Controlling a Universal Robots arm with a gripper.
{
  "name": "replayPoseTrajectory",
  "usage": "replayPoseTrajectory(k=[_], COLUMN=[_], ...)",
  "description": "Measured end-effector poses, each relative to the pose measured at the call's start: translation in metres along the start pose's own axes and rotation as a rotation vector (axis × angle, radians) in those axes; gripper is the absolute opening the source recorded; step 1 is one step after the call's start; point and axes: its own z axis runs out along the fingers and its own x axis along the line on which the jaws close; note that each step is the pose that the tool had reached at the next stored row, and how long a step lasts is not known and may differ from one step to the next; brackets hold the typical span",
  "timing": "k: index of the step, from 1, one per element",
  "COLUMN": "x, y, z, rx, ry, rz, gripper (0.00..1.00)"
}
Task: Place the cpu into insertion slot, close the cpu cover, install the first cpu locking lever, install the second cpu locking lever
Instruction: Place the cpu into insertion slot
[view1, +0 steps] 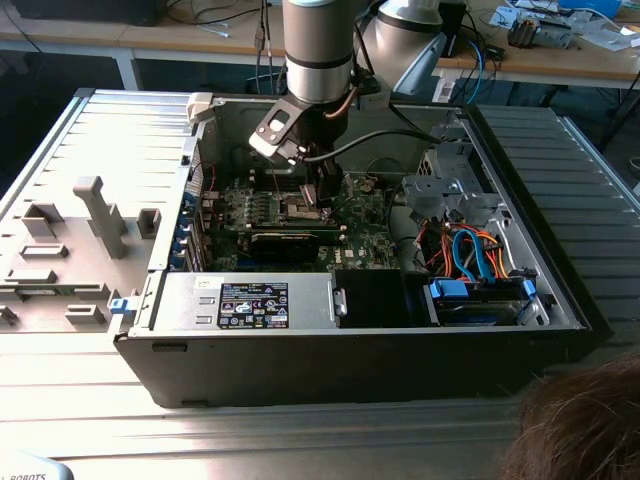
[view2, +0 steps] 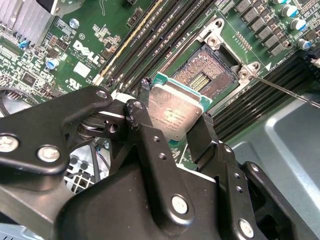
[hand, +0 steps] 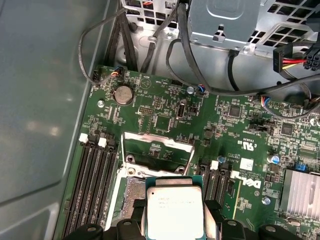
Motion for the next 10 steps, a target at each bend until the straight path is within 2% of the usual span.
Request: replayPoseTrajectory(k=[10], x=[0.0], y=[0.0], z=[0.0005], rx=[-0.0002], ry=[-0.0011], rz=[0.015], gripper=[0.55])
